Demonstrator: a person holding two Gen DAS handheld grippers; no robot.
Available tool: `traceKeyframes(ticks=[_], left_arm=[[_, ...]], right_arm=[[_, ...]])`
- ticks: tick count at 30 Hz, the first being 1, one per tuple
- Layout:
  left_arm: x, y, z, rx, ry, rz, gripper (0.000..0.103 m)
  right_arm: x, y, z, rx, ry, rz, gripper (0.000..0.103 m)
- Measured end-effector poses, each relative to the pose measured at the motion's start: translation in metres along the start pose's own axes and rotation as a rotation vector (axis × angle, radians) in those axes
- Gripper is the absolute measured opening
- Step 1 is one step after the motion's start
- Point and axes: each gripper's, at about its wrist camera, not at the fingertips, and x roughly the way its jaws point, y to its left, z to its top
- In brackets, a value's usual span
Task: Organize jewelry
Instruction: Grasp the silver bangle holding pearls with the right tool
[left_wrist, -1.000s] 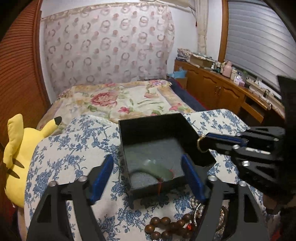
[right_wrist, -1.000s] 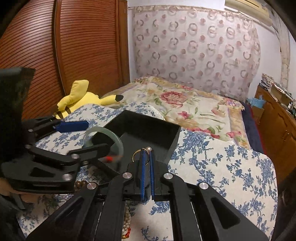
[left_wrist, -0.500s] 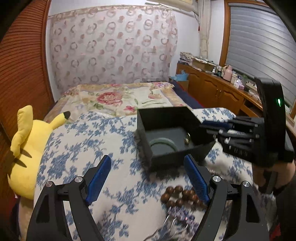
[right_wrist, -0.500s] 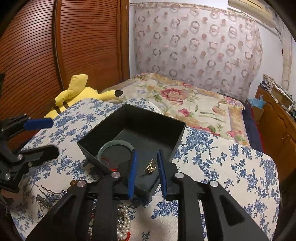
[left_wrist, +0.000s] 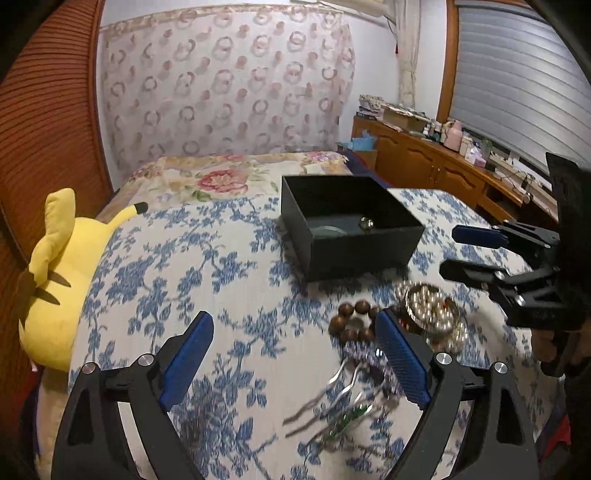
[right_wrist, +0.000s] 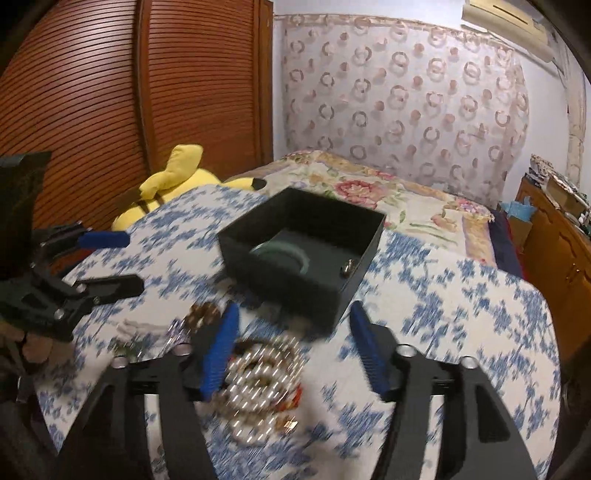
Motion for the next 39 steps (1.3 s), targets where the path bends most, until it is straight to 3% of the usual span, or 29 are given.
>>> traceKeyframes(ticks=[18,19,20,39], left_arm=[[0.020,0.006,-0.034,0.052,0.143,-0.006,0.089],[0.020,0.005,-0.034,0.051,0.145,-0.009,0.090],[0.019,0.005,-0.034,0.050,0.144,-0.011,0.090],[0.021,-0.033,-0.030,0.116,0.161,-0.091,0.090]], right_arm=[[0.033,0.018,-0.022,-0.028,0.155,0.067,0.069],[0.032,0.019,-0.022,-0.030,0.154,0.069,0.068],[0.031,0.019,-0.022,-0.031,0.151,0.074,0.060],[-0.023,0.008,-0.025,0.013,0.010,0.017,0.060]])
